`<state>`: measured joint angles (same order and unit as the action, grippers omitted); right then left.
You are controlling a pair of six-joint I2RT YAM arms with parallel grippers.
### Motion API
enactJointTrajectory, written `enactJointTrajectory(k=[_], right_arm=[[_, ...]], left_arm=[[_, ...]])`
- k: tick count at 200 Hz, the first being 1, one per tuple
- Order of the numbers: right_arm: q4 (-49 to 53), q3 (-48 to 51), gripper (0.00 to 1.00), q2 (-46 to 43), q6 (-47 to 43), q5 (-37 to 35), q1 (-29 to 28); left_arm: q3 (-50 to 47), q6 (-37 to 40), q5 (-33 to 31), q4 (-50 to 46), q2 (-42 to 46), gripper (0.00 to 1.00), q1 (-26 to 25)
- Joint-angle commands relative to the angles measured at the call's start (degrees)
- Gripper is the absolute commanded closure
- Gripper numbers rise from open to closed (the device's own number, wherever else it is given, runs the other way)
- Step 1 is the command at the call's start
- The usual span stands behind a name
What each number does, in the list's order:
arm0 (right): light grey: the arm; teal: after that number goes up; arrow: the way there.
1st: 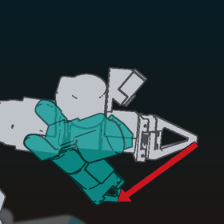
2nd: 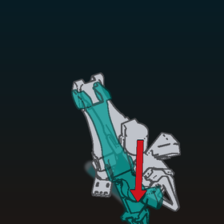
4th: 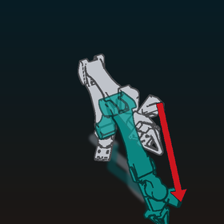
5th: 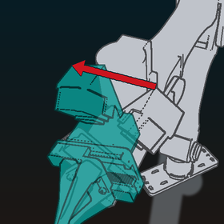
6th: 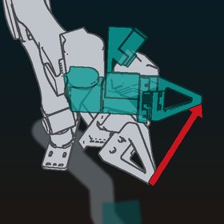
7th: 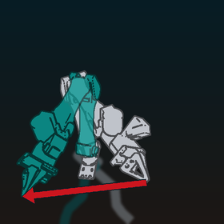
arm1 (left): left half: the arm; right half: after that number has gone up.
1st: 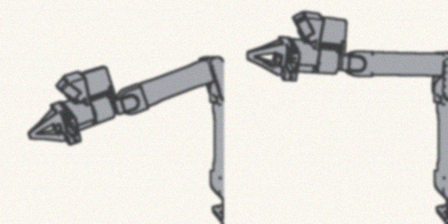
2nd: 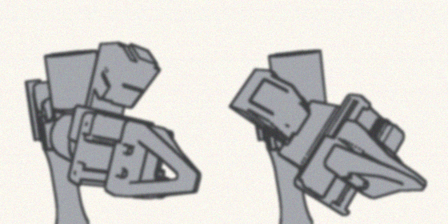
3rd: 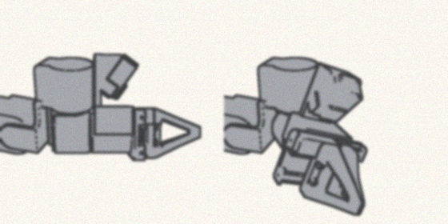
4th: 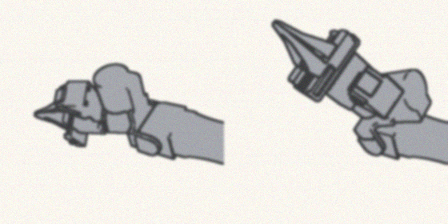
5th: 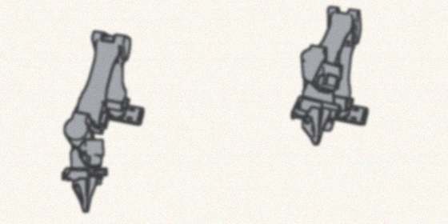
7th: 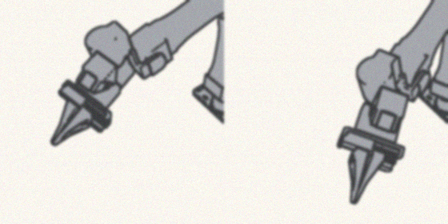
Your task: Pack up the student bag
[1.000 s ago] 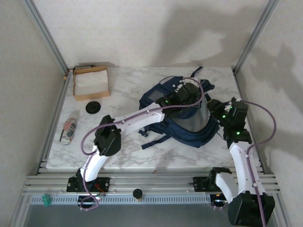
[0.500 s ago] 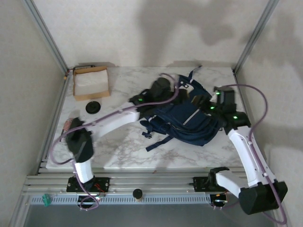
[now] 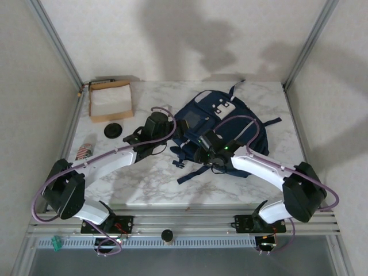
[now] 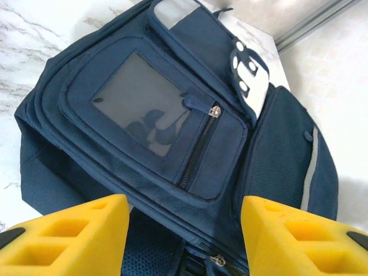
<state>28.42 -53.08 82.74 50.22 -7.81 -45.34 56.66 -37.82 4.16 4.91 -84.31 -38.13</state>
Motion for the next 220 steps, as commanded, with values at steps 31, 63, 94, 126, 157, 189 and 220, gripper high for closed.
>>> enactJointTrajectory(k=[31,63,94,126,157,189,220], right_arm=[[-8.58,1.45,0.43,-1.15,-9.44,-2.91,11.6],[-7.63,2.25,0.42,-3.05,-14.63,-1.46,17.36],[-8.98,5.36,0.48,-5.17,-6.71,-4.59,9.91],[-17.02,11.99,0.53,-5.28,-4.14,-2.56,10.73],[-18.98,12.3,0.54,-4.39,-7.66,-4.22,12.85],[-21.77,10.86,0.56,-3.89,-10.42,-3.25,13.88],[-19.44,10.1,0.52,-4.5,-8.34,-4.6,14.37]], left_arm=[[-2.17,-2.67,2.72,6.88,-1.71,0.46,0.08],[-3.13,-4.81,3.66,10.71,-3.41,0.46,-1.09],[-0.81,-5.15,3.33,10.92,-6.35,0.45,-2.5],[0.35,-5.62,3.04,11.32,-7.89,0.44,-3.42],[0.57,-5.5,2.52,10.96,-8.5,0.44,-3.79],[0.91,-5.37,2.26,10.86,-8.86,0.43,-3.84],[0.94,-5.11,1.76,10.57,-9.06,0.42,-3.88]])
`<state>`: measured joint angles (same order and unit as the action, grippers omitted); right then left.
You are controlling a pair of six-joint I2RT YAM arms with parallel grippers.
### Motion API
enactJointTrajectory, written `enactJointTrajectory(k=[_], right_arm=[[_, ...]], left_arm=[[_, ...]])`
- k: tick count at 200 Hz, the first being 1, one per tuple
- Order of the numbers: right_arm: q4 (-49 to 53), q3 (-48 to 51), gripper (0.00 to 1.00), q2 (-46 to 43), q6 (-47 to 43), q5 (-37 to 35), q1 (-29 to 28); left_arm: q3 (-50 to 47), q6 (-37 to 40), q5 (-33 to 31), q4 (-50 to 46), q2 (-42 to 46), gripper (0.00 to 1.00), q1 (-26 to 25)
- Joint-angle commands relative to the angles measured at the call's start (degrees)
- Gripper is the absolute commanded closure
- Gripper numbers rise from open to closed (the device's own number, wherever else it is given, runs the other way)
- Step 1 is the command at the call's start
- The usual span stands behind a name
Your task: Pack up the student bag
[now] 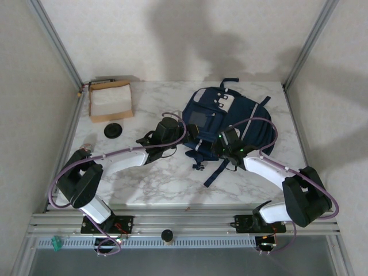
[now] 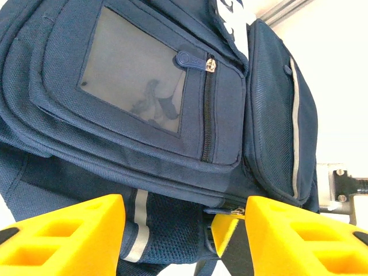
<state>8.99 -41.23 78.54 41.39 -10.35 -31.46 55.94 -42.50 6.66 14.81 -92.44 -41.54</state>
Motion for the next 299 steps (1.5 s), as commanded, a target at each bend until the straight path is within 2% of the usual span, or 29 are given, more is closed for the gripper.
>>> enactJointTrajectory(k=[1,15,35,64,95,141,171,180,195,208,231,260,272,289,299], right_arm=[[0.16,-1.75,0.52,-0.23,0.65,-2.14,0.55],[0.78,-1.55,0.53,1.44,1.81,-3.46,1.01],[-4.22,-0.83,0.54,1.44,-1.21,-1.89,1.05],[-1.61,-3.53,0.52,1.13,-1.95,-5.57,1.2],[-8.31,-0.75,0.65,2.83,-3.62,-4.66,1.22],[-11.8,1.73,0.75,3.81,-5.72,-3.78,1.48],[-9.31,-0.1,0.81,3.55,-6.89,-4.07,1.57],[-8.03,-0.51,0.86,3.31,-6.51,-4.24,1.62],[-6.62,-0.81,0.88,2.63,-6.47,-3.87,1.72],[-5.16,-1.46,0.94,1.96,-6.67,-3.13,1.85],[-3.17,-2.13,0.95,0.55,-7.04,-2.41,2.28],[-1.01,-2.28,0.95,-0.65,-6.7,-1.77,2.57],[0.06,-2.45,0.95,-0.59,-6.45,-1.95,2.6],[2.64,-2.86,0.96,-0.19,-5.74,-2.78,2.65],[4.69,-3.14,0.96,-0.32,-5.17,-3.96,2.68]], left_arm=[[1.64,-0.41,-0.75,0.66,-0.91,0.42,-0.47],[1.95,-0.29,-1.1,0.34,-1.11,0.42,-0.47],[2.33,-0.45,-0.86,0.29,-1.32,0.41,-0.47],[2.42,-0.48,-1.0,0.46,-1.5,0.41,-0.65],[2.73,-1.45,-1.03,1.18,-2.83,0.41,-0.82],[3.03,-3.67,-1.01,1.89,-4.69,0.41,-1.59],[3.78,-9.91,-2.4,3.65,-6.98,0.38,-2.82],[5.27,-12.2,-2.77,3.38,-8.6,0.38,-3.14],[6.94,-16.0,-4.43,3.17,-10.92,0.37,-3.85],[7.5,-20.08,-5.5,3.63,-12.94,0.38,-4.31],[7.82,-26.0,-6.88,5.83,-15.65,0.38,-5.6],[8.18,-32.82,-12.15,6.24,-18.33,0.4,-6.01],[10.56,-34.29,-14.61,3.31,-20.15,0.44,-5.86],[12.86,-36.16,-21.61,-2.54,-21.4,0.59,-5.42],[12.26,-37.22,-23.76,-2.42,-21.17,0.67,-4.68]])
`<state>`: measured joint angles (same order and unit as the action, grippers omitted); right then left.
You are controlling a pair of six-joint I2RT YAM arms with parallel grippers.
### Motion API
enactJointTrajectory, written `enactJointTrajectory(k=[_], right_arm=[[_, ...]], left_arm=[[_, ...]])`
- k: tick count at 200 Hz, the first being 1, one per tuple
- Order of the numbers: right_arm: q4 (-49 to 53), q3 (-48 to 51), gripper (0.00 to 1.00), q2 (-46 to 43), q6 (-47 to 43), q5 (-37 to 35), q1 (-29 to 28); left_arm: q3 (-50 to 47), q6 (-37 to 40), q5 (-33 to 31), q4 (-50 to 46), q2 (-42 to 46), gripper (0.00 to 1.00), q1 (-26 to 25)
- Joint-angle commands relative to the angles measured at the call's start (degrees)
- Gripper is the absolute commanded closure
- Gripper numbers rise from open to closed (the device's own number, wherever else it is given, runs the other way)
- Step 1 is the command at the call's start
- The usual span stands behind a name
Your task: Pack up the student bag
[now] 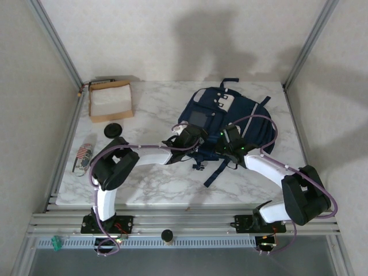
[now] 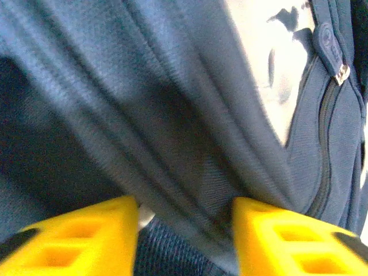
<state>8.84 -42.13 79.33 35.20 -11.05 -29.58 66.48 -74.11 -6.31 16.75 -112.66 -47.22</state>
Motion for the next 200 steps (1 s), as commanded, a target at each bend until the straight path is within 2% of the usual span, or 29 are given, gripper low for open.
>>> enactJointTrajectory(k=[1,18,36,66,93,104,135,159,172,191,200], right_arm=[[4.94,-2.29,0.96,-1.15,1.1,-3.36,0.82],[7.89,-2.09,0.95,-2.72,1.76,-4.91,1.2],[11.2,-1.91,0.94,-4.37,1.82,-5.82,2.43],[15.18,-1.63,0.93,-7.51,0.6,-6.04,5.59],[19.86,-3.25,0.93,-10.15,-0.5,-5.82,7.11],[21.04,-3.61,0.92,-10.63,-1.0,-5.44,7.3],[23.35,-6.65,0.92,-9.29,-2.47,-5.0,7.3],[19.34,-7.48,0.91,-8.84,-4.95,3.39,6.66],[17.23,-6.93,0.86,-7.85,-5.56,7.97,6.69],[12.08,-6.66,0.77,-6.59,-10.73,17.36,6.41],[10.78,-7.22,0.74,-6.11,-12.21,19.59,5.36]], left_arm=[[1.6,-5.7,-10.99,-4.19,-0.88,0.68,1.04],[0.51,-5.4,-14.74,-3.93,0.3,0.83,2.5],[-0.05,-3.29,-14.66,-5.24,1.79,1.0,5.25],[-3.15,2.19,-15.48,-4.34,5.69,1.0,9.22],[-2.41,8.19,-12.81,-8.03,6.54,1.0,15.84],[-2.67,11.95,-9.09,-5.42,6.62,1.0,18.52],[2.41,19.05,-3.63,-8.2,3.96,1.0,22.78],[4.27,21.76,2.15,-7.63,3.14,1.0,24.28],[3.7,22.09,5.95,-6.24,4.57,0.78,23.92],[0.97,21.12,10.25,-4.55,7.55,0.67,22.78],[-0.62,19.65,10.93,-4.95,9.02,0.63,22.16]])
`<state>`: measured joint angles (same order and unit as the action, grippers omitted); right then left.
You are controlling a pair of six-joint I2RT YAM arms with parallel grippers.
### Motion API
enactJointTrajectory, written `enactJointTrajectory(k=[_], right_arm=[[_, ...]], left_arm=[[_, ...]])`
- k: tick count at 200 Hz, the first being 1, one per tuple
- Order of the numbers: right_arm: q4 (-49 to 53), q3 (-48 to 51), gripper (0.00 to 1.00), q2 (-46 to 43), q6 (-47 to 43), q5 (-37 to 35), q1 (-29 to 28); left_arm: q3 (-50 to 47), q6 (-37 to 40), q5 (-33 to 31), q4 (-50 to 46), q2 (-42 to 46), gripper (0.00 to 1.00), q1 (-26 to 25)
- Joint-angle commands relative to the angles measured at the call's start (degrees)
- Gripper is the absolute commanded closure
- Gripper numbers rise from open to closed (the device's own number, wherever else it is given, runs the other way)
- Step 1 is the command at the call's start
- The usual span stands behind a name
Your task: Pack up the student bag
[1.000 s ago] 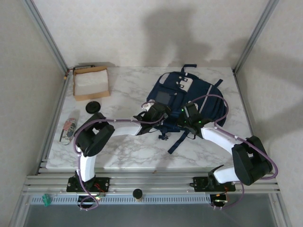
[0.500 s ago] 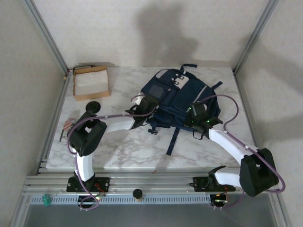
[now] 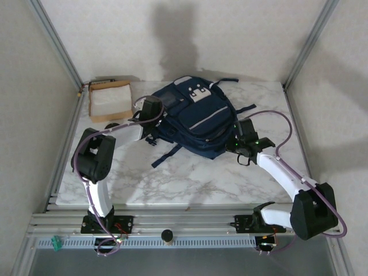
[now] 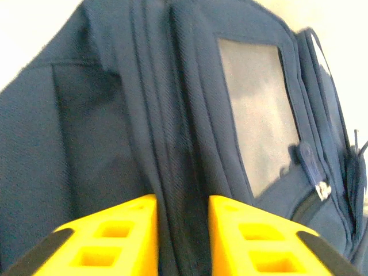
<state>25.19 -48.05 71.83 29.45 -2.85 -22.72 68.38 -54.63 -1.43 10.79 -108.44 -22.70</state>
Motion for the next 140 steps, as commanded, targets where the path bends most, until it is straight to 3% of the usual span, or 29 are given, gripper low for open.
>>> enactJointTrajectory(k=[1,21,37,75,105,140], right_arm=[[-5.63,-1.41,0.74,1.47,-6.71,11.65,-1.65],[-4.73,-5.17,0.64,5.3,-8.58,11.7,-6.37],[-3.3,-7.3,0.62,8.45,-6.06,11.82,-7.67],[0.91,-9.53,0.52,10.17,2.22,2.96,-12.8],[2.21,-12.08,0.52,14.39,5.25,0.36,-14.97],[4.19,-15.31,0.6,17.99,6.7,-4.73,-15.69]], left_arm=[[-2.76,-0.02,6.16,1.09,4.99,0.63,-2.44],[-8.23,-3.98,7.63,4.25,8.59,0.6,-4.61],[-12.47,-7.2,7.35,7.17,11.32,0.57,-6.46],[-14.6,-8.45,6.05,8.19,12.75,0.57,-10.37],[-14.74,-9.74,5.54,8.46,11.65,0.56,-11.49],[-15.95,-10.67,5.05,9.65,12.1,0.55,-11.67]])
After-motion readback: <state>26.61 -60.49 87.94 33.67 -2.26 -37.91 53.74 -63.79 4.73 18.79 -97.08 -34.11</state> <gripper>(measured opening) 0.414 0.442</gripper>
